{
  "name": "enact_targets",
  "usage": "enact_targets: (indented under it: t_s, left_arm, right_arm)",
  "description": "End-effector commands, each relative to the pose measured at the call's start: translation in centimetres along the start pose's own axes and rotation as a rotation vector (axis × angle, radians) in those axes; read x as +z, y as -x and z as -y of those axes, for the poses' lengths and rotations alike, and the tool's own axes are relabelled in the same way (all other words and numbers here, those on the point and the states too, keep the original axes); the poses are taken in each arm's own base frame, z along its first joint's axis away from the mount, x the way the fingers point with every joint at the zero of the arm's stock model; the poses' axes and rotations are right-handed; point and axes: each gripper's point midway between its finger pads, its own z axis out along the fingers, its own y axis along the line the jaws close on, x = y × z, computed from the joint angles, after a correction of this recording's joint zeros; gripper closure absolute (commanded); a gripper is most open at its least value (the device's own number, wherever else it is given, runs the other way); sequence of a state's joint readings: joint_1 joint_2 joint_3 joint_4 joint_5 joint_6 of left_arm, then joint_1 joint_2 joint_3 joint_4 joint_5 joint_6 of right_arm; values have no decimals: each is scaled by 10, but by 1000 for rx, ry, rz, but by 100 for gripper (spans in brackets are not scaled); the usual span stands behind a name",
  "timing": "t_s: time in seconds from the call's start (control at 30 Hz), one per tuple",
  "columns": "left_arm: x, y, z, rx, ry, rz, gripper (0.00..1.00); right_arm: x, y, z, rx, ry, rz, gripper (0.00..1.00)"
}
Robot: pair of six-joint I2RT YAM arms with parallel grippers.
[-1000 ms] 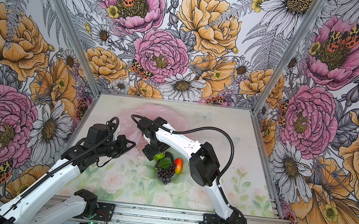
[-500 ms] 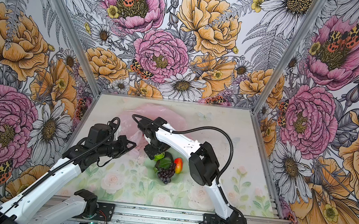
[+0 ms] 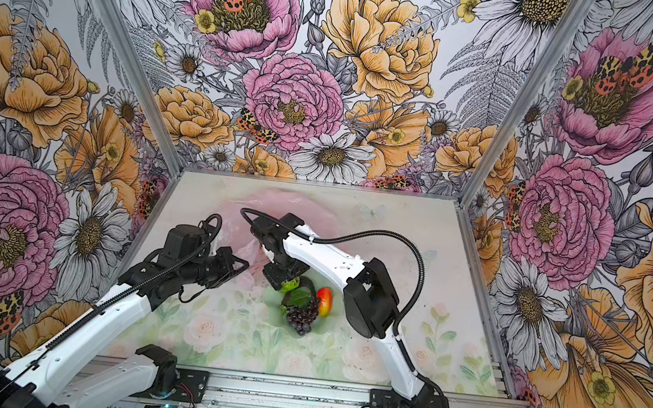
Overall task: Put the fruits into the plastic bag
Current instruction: 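Lower the right gripper onto the green melon-like fruit and grasp it, then lift the green fruit with the right gripper toward the bag mouth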
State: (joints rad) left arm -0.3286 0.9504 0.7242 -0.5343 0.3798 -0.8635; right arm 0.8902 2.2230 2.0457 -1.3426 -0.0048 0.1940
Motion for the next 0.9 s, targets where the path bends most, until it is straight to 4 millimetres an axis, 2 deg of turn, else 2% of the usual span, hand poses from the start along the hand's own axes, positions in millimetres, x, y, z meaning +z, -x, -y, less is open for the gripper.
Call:
enact_targets:
  t_s: [0.0, 0.37, 0.87]
  left_arm:
    - [-1, 6, 9, 26, -31, 9, 100]
    - [5, 9, 13, 24, -23, 11, 100]
    - [13, 8, 21, 34, -13, 15, 100]
  right_arm:
    - [0, 1, 4, 13, 4, 8, 33]
    - [-2, 2, 2, 29, 46, 27, 38]
    - [-23, 7, 8, 125, 193, 110, 42]
